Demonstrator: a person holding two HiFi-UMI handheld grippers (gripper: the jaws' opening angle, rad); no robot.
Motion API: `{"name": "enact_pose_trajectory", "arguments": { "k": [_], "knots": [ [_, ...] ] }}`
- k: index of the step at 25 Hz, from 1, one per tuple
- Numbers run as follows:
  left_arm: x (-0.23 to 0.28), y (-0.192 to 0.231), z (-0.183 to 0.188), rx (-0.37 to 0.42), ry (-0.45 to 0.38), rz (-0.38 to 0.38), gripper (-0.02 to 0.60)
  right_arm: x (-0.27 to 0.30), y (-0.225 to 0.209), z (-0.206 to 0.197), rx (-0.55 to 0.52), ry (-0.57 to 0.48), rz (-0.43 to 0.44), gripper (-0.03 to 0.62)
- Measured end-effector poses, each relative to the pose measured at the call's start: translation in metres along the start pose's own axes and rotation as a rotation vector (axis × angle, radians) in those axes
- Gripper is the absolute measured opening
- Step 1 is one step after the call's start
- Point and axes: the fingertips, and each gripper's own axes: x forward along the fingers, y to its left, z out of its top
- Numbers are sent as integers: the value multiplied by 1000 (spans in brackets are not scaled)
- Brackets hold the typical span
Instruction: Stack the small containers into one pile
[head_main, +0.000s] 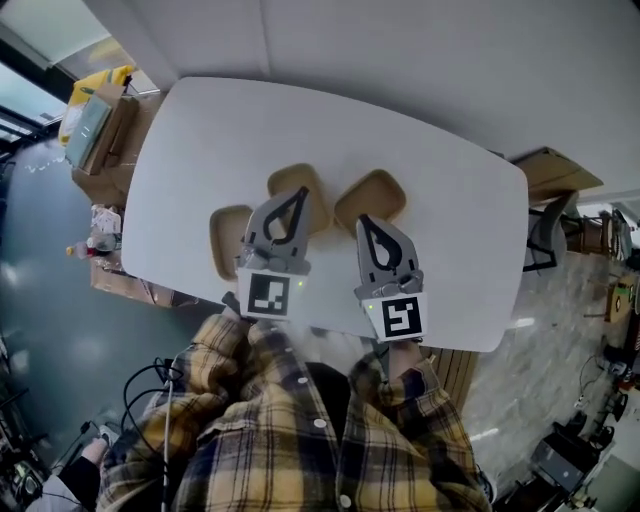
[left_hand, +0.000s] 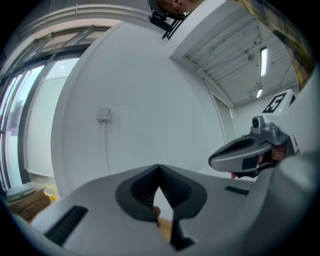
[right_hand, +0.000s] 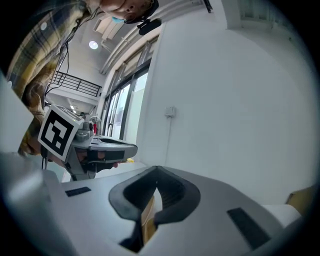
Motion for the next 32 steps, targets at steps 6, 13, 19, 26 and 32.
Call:
{"name": "enact_pose_trajectory", "arguments": {
  "k": [6, 13, 19, 26, 32],
  "knots": [
    [-17, 9, -3, 8, 35, 93, 15, 5, 10, -4, -7, -8, 105, 15],
    [-38, 22, -14, -5, 69, 157, 15, 10, 26, -11, -4, 0, 169, 15],
    [-44, 26, -22, 9, 97, 146, 16, 14, 34, -12, 19, 0, 171, 15],
    [-43, 40, -24, -38, 96, 149, 16, 22, 36, -9, 30, 1, 142, 15],
    [-47, 67, -41, -61, 142, 176, 17, 36, 55, -14, 39, 11, 162, 15]
  ]
}}
